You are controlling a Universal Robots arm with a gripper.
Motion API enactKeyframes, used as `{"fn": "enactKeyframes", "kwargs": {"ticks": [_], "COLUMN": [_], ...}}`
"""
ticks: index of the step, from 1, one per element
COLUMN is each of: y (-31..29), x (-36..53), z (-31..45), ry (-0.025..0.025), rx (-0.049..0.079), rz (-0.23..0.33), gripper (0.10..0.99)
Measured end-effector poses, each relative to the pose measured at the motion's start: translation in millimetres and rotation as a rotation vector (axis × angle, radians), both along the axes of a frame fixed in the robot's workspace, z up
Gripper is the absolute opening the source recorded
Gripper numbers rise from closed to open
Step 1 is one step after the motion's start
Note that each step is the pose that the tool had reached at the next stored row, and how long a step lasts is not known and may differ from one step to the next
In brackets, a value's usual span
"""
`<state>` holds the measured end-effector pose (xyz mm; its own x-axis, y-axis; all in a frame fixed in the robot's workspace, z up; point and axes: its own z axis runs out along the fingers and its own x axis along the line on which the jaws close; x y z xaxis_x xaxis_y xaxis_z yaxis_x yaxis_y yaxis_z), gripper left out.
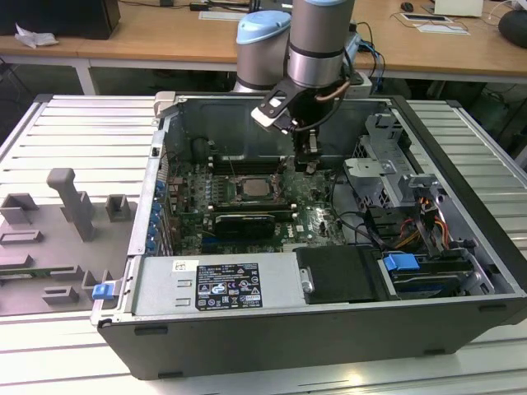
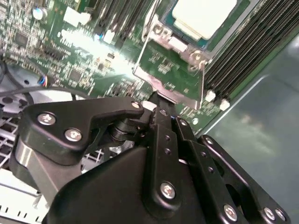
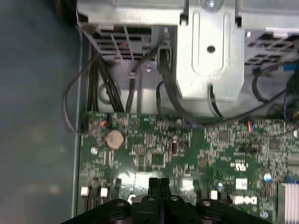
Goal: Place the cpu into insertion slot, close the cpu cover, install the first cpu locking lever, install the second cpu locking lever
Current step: 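Close the cpu cover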
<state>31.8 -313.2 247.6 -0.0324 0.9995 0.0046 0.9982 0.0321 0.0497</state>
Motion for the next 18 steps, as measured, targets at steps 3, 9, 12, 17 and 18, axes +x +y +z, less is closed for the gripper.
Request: {"fn": "enactKeyframes", "kwargs": {"ticks": [3, 9, 12, 17, 18], "y": [0.0, 0.0, 0.0, 0.0, 0.0], "x": [-8.0, -13.4, -14.9, -16.7, -17.1], "z": [-0.5, -2.1, -2.2, -2.2, -2.2], "ry": [-0.0001, 0.0, 0.0, 0.0, 0.0], "rx": [0.0, 0.0, 0.0, 0.0, 0.0], "rz": [0.001, 0.001, 0.001, 0.001, 0.001], "gripper": [0.102, 0.102, 0.102, 0.102, 0.102]}}
